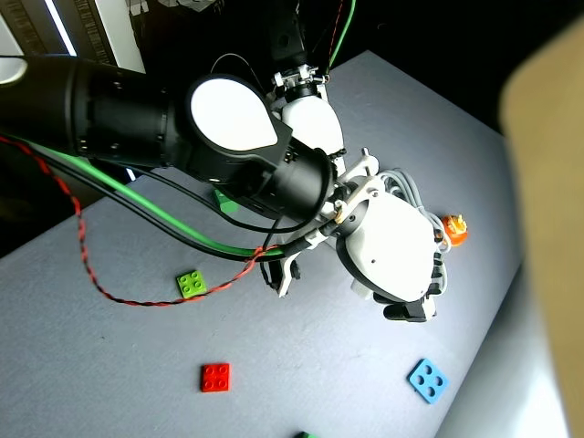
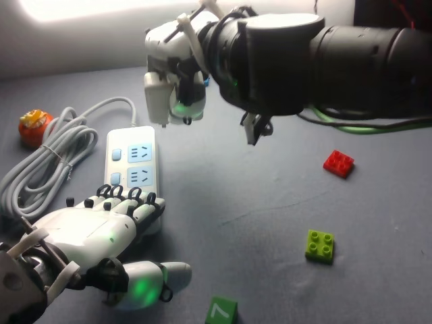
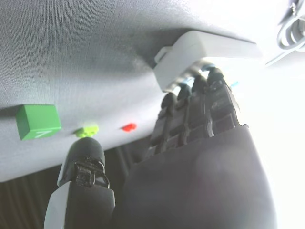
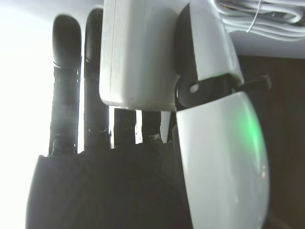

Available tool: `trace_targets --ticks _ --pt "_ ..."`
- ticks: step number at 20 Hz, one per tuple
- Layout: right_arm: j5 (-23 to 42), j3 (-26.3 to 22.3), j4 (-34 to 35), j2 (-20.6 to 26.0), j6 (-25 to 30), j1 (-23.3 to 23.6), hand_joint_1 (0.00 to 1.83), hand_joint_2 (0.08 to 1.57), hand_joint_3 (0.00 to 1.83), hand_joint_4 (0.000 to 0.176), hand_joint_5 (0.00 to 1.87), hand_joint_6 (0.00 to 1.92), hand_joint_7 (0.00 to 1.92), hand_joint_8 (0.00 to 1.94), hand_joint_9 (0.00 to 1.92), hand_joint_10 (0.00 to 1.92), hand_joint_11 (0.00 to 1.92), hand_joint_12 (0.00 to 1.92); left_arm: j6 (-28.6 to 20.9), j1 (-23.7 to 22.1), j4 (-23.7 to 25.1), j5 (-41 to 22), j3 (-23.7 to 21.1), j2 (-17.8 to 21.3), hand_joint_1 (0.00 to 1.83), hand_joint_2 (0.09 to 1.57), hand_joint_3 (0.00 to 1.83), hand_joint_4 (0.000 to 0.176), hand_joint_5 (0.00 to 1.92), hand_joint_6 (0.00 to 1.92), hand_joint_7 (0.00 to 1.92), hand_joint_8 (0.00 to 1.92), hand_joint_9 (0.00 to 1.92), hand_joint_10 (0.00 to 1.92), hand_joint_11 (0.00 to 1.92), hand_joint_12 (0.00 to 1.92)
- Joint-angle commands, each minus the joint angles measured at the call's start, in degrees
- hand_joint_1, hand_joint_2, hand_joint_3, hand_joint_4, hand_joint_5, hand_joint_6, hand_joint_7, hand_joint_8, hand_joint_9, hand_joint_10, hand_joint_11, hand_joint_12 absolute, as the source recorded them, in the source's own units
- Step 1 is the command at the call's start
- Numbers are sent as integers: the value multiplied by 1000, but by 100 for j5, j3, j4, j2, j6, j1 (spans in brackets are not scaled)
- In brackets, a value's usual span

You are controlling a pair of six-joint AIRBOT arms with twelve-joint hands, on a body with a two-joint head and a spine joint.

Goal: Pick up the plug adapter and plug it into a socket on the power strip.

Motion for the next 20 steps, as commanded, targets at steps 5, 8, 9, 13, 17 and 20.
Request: trace_targets --ticks 5,8,9,13,17,20 --pt "210 162 -181 -196 56 -60 1375 1109 1 0 932 1000 1036 960 878 1173 590 1284 -33 46 3 234 13 -43 0 1221 0 0 24 7 51 2 38 3 7 3" --pt "258 164 -181 -262 166 -70 1376 1107 0 0 927 1003 1045 938 888 1167 602 1270 -33 48 3 246 5 -45 0 1228 3 0 26 9 62 11 46 9 9 4" --pt "292 168 -181 -282 178 -67 1376 1107 0 0 927 1003 1045 938 888 1167 602 1270 -33 49 3 251 2 -45 0 1228 3 0 26 9 62 11 46 9 9 4" --pt "291 251 -181 -373 182 -73 1377 1104 0 0 923 1000 1057 922 897 1157 604 1266 -33 49 3 273 0 -44 0 1218 0 0 28 6 54 3 43 5 14 7" --pt "285 286 -181 -402 212 -91 1375 1110 1 0 906 1026 1044 950 888 1166 596 1275 -33 49 3 291 -1 -44 0 1227 2 0 45 17 70 21 60 22 25 12" --pt "281 290 -181 -405 216 -94 1376 1110 0 0 897 1026 1044 947 900 1163 608 1271 -33 49 3 293 -2 -44 0 1224 0 0 8 0 39 1 30 4 1 1"
